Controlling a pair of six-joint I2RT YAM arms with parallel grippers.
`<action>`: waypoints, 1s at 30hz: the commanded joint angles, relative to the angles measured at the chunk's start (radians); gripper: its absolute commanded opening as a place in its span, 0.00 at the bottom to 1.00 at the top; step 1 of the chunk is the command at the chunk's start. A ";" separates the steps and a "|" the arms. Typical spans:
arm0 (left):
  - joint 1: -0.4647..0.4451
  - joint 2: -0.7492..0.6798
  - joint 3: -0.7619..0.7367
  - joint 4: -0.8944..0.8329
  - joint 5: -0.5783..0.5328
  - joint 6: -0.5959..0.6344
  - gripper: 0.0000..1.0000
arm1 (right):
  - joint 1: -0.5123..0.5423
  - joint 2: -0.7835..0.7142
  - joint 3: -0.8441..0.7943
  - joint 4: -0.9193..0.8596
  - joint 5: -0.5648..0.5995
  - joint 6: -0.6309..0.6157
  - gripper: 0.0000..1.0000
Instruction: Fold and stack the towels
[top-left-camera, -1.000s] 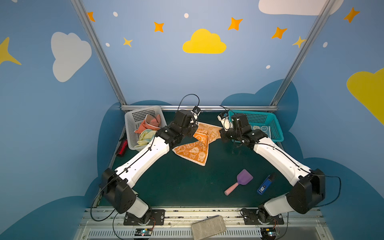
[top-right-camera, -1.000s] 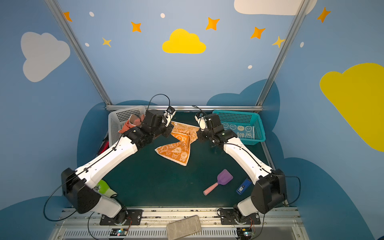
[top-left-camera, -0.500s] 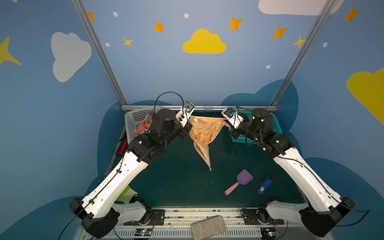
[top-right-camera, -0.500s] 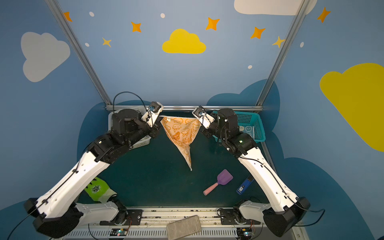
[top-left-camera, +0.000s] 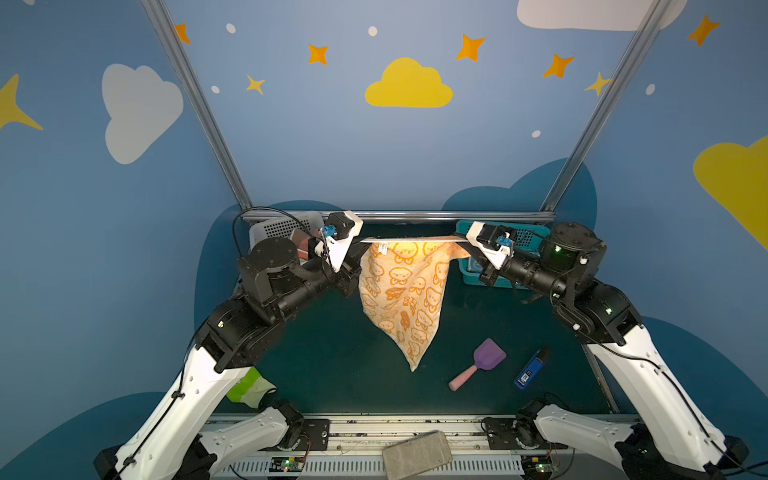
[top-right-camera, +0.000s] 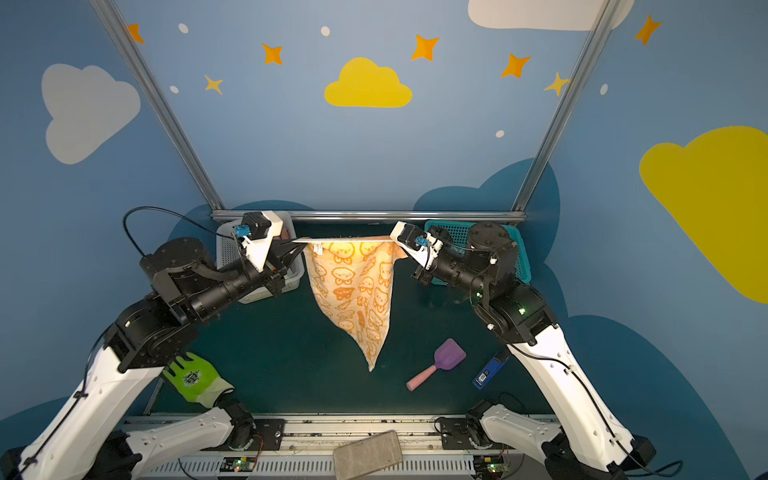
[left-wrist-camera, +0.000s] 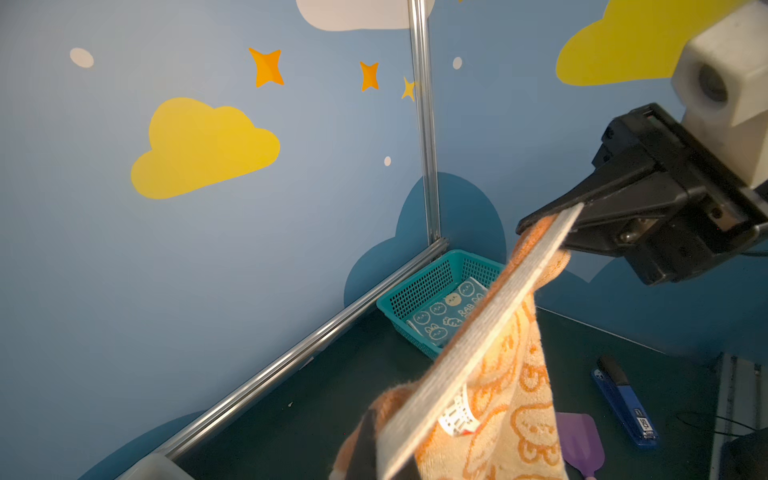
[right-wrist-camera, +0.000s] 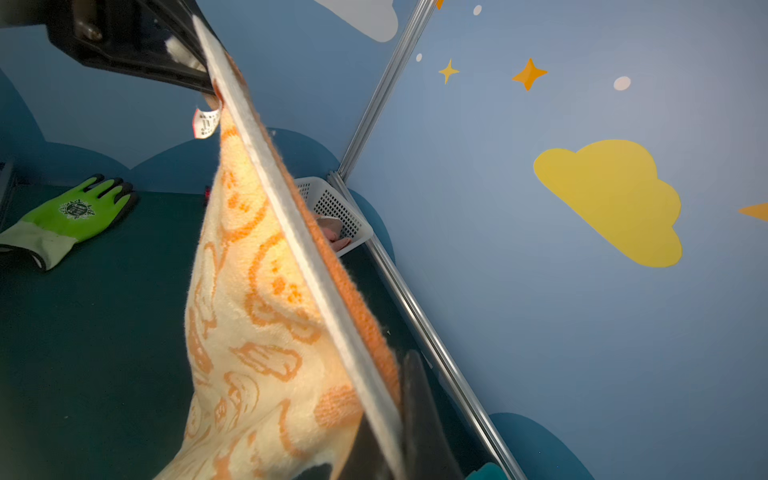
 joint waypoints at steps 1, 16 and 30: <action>0.025 -0.002 -0.007 0.007 -0.180 -0.025 0.04 | -0.041 0.022 0.005 -0.045 0.099 0.032 0.00; 0.189 0.460 0.077 0.137 -0.247 -0.027 0.04 | -0.256 0.351 0.021 0.119 0.088 0.088 0.00; 0.260 0.743 0.220 0.172 -0.298 -0.087 0.04 | -0.284 0.546 0.034 0.204 0.033 0.126 0.00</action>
